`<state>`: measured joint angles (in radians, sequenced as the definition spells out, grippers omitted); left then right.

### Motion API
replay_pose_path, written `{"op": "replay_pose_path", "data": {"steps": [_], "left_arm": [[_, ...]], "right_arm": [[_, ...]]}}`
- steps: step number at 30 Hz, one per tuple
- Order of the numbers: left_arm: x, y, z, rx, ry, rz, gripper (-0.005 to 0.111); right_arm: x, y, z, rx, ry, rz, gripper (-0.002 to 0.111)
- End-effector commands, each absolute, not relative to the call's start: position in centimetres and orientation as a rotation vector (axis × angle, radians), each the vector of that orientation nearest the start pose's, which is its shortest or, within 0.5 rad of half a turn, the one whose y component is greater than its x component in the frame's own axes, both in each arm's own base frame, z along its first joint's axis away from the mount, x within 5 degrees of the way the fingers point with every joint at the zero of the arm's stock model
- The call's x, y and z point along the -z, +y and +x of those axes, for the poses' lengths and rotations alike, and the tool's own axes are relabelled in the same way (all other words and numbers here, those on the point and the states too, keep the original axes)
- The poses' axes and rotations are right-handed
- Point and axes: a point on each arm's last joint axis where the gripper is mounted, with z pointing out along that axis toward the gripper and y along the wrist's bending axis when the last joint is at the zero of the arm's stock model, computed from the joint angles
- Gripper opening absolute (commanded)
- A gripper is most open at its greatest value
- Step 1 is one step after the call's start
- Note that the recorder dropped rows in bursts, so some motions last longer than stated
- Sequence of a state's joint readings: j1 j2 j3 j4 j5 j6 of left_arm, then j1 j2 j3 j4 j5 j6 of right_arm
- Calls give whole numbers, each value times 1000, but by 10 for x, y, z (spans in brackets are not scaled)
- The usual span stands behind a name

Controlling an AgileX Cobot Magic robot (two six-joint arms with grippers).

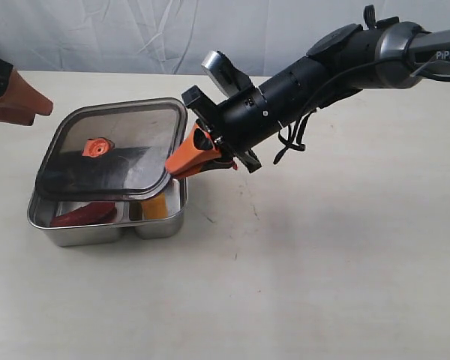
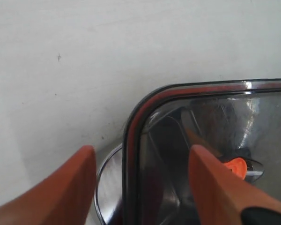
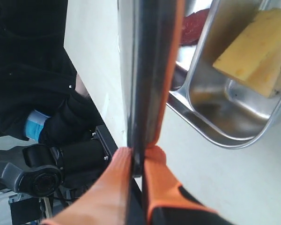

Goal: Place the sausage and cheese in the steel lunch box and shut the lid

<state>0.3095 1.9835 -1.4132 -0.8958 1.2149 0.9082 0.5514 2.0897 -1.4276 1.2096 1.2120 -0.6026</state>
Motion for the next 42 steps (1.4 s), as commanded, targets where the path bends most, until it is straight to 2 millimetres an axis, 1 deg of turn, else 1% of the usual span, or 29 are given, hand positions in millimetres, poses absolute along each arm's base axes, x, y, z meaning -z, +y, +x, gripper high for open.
{"op": "replay_pose_path", "data": {"steps": [1, 8, 11, 17, 29, 32, 33, 35, 37, 39, 40, 42], "left_arm": [[-211, 53, 385, 1005, 2566, 296, 56], [-211, 53, 385, 1002, 2564, 305, 56], [-211, 53, 385, 1002, 2564, 305, 56], [-211, 53, 385, 1002, 2564, 305, 56], [-212, 52, 386, 1004, 2544, 324, 56], [-212, 52, 386, 1004, 2544, 324, 56], [-212, 52, 386, 1004, 2544, 324, 56], [-212, 52, 386, 1004, 2544, 324, 56], [-212, 52, 386, 1004, 2544, 324, 56], [-212, 52, 386, 1004, 2544, 324, 56], [-212, 52, 386, 1004, 2544, 324, 56], [-212, 52, 386, 1004, 2544, 324, 56]], "right_arm": [[-190, 279, 305, -1685, 2733, -761, -1], [-187, 278, 305, -1659, 2728, -807, -1], [-176, 280, 307, -1685, 2733, -790, -1], [-154, 282, 309, -1689, 2743, -819, -1], [-150, 279, 308, -1631, 2767, -882, -1], [-143, 276, 307, -1565, 2829, -909, 0], [-141, 275, 307, -1541, 2850, -920, 4], [-140, 274, 306, -1522, 2860, -934, 14], [-141, 275, 307, -1543, 2853, -914, 30], [-141, 275, 307, -1543, 2852, -914, 40], [-140, 274, 307, -1535, 2855, -921, 42], [-140, 274, 307, -1536, 2855, -921, 41]]}}
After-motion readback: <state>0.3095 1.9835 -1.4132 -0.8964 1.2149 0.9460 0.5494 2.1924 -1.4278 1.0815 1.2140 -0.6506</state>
